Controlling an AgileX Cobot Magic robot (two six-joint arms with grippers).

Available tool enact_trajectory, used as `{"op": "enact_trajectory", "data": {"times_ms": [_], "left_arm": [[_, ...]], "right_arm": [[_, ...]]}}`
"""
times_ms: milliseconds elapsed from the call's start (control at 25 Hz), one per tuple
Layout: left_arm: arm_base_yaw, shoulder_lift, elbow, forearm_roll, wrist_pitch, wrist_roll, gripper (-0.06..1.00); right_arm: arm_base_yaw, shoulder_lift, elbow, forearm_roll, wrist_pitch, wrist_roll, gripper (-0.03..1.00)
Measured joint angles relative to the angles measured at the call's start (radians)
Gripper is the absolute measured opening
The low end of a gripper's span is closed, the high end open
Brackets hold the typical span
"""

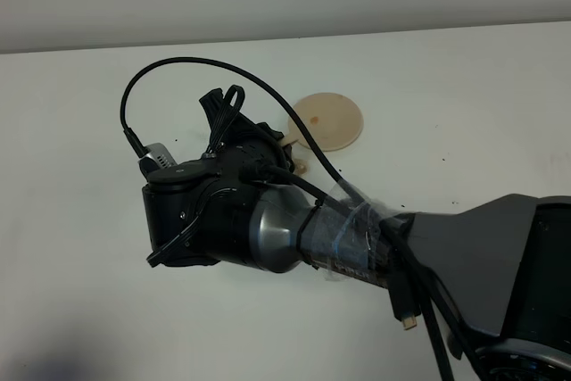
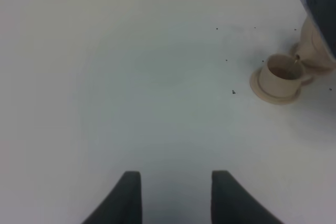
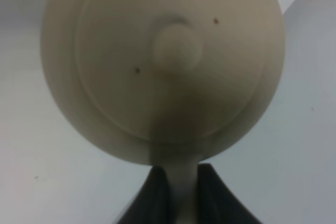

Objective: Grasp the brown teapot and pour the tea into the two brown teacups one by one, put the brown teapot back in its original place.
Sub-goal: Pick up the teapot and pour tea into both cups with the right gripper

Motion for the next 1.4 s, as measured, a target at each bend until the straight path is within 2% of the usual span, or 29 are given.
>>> {"op": "enact_trajectory", "data": {"times_ms": [1400], "left_arm": [[0.0,0.0,0.0,0.0,0.0,0.0,0.37]], "right_arm": [[0.0,0.0,0.0,-0.007,-0.003,-0.02,0.13]]}}
